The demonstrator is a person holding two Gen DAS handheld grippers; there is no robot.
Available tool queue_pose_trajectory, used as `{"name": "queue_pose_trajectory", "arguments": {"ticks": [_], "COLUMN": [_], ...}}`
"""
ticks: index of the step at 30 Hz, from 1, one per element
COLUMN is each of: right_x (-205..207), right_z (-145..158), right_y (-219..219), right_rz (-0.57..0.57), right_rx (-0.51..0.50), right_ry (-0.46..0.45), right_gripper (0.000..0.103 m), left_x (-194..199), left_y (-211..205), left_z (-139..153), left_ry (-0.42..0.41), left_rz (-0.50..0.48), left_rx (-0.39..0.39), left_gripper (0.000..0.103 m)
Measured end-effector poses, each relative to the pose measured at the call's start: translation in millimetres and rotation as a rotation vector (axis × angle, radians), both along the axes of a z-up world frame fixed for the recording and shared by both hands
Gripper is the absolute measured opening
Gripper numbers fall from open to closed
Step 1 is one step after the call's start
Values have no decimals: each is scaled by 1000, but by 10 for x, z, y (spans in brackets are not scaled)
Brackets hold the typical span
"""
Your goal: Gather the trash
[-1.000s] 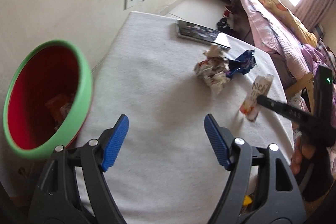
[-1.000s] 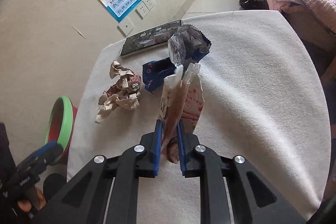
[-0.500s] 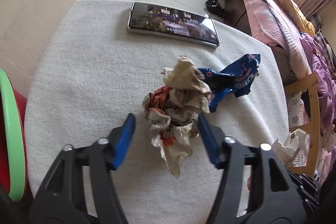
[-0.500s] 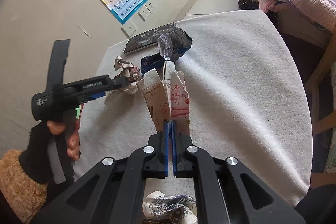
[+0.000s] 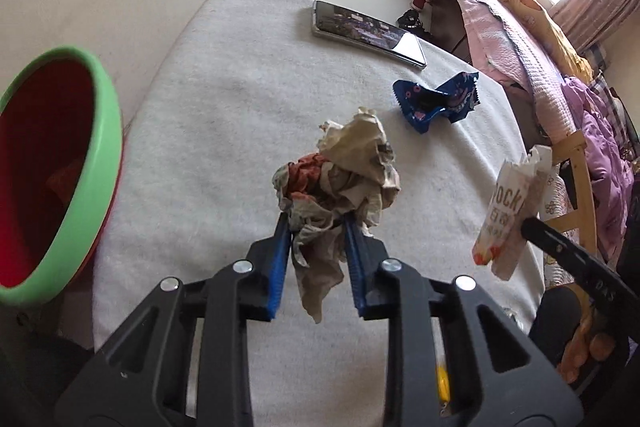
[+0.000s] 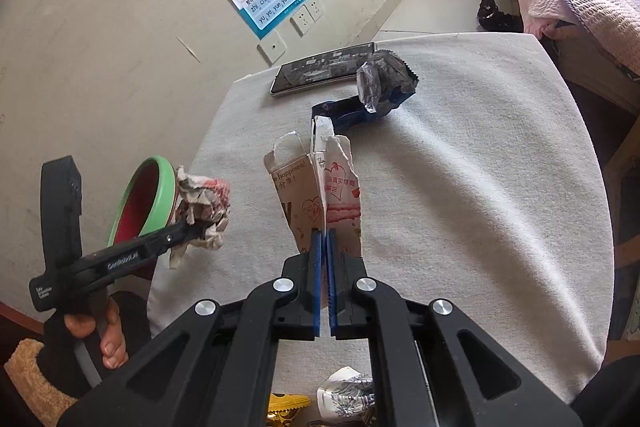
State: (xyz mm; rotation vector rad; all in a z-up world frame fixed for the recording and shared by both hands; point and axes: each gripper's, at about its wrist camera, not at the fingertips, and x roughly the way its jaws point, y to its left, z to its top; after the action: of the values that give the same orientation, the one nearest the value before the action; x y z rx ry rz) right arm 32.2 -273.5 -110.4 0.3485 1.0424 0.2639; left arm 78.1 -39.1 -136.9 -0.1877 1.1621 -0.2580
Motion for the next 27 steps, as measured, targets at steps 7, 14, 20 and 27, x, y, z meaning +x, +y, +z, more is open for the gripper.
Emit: {"name": "queue_pose_trajectory", "arguments": {"ticks": [7, 14, 20, 27], "right_x": [-17, -30, -30, 37], "right_z": [97, 246, 289, -30], "right_y": [331, 606, 714, 609], "right_rz": [74, 127, 157, 127], "right_rx": [-22, -61, -94, -122], "right_ry": [-24, -72, -93, 15], "right_gripper": [3, 4, 6, 43], "left_x": [-362, -438, -455, -481], "left_y": [362, 438, 459, 500], "left_z": [82, 122, 169, 122], "left_ry": [-21, -32, -51, -41], "left_rz": [116, 133, 137, 148], "left_rx": [-15, -25, -31, -38], "left_gripper": [26, 26, 26, 26]}}
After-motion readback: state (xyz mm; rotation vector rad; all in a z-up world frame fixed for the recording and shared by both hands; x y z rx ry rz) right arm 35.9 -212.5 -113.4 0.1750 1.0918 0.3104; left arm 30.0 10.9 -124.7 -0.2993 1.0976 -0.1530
